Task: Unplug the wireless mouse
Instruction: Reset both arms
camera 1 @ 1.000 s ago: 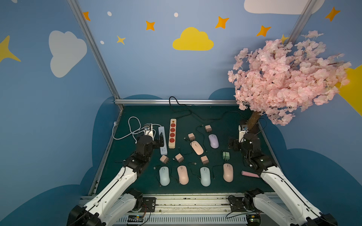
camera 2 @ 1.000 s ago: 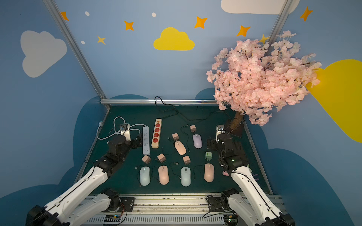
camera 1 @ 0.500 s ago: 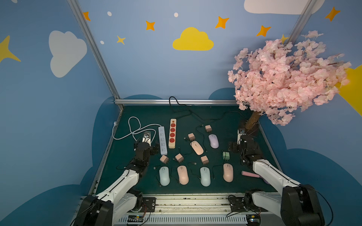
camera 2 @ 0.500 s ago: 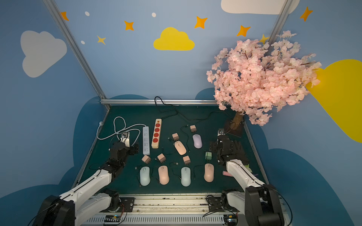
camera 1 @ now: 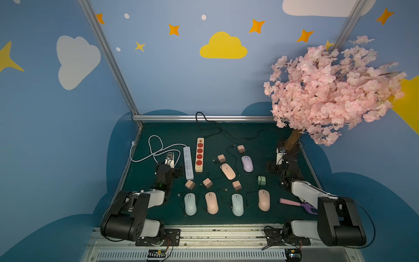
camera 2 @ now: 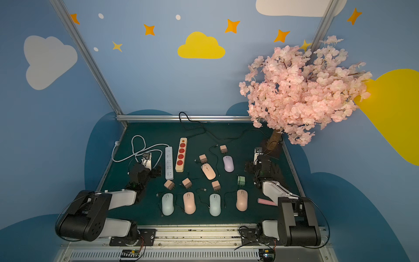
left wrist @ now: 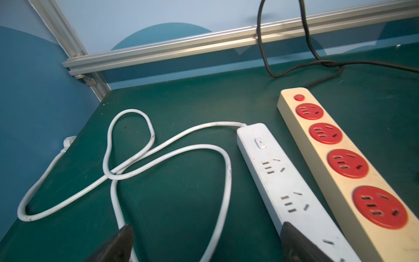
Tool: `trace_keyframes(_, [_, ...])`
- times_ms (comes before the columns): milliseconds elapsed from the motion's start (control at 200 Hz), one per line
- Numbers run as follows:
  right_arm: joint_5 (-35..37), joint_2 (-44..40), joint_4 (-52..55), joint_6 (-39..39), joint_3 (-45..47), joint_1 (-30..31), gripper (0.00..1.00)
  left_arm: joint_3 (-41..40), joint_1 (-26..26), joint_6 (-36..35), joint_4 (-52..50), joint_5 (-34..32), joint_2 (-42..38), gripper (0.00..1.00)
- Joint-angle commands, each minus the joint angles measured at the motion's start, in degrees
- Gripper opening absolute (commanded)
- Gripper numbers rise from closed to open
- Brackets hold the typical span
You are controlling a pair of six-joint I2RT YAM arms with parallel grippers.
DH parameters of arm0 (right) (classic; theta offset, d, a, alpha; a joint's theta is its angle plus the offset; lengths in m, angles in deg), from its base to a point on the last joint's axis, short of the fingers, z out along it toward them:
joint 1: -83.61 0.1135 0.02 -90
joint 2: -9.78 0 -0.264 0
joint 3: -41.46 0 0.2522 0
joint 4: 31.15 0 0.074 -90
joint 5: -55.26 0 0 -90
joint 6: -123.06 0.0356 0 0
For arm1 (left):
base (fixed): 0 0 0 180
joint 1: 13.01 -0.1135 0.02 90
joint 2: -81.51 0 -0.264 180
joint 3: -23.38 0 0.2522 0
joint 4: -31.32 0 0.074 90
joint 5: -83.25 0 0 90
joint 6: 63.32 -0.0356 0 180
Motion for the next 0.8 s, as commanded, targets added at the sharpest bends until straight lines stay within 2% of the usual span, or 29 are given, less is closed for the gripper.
trace_keyframes(0, [-5.84,1.59,-1.83,-0.45,-2.09,-1.06,0.99,0.82,-3.09,2.15,7.96,4.21,4.73,1.0])
trace_keyframes(90, [-7.3,1.89,-7.61,0.17,0.13,-1.05,0.99,1.23,-4.3,2.2,12.52,6.21,9.27,1.0])
trace_keyframes(195, [-8.09,4.18,-14.04,-0.69,3.24,-0.91,0.99,5.1,-5.06,4.07,2.19,5.87,7.67,1.0])
trace_keyframes(305, [-7.56,7.78,-21.83,-1.38,4.98,-0.11,0.99,5.3,-6.92,5.6,2.18,7.83,7.84,1.0])
trace_keyframes(410, [-5.41,9.3,-19.45,0.54,2.51,-0.18,0.98,4.2,-6.55,4.9,4.71,6.89,8.2,1.0])
trace_keyframes(491, [-5.88,8.29,-13.09,0.12,0.78,-0.38,0.98,4.28,-6.54,5.15,4.78,6.42,8.35,1.0])
trace_keyframes(796, [-5.76,8.28,-13.74,0.01,1.06,-0.33,0.99,4.42,-6.57,5.17,4.66,6.42,8.39,1.0])
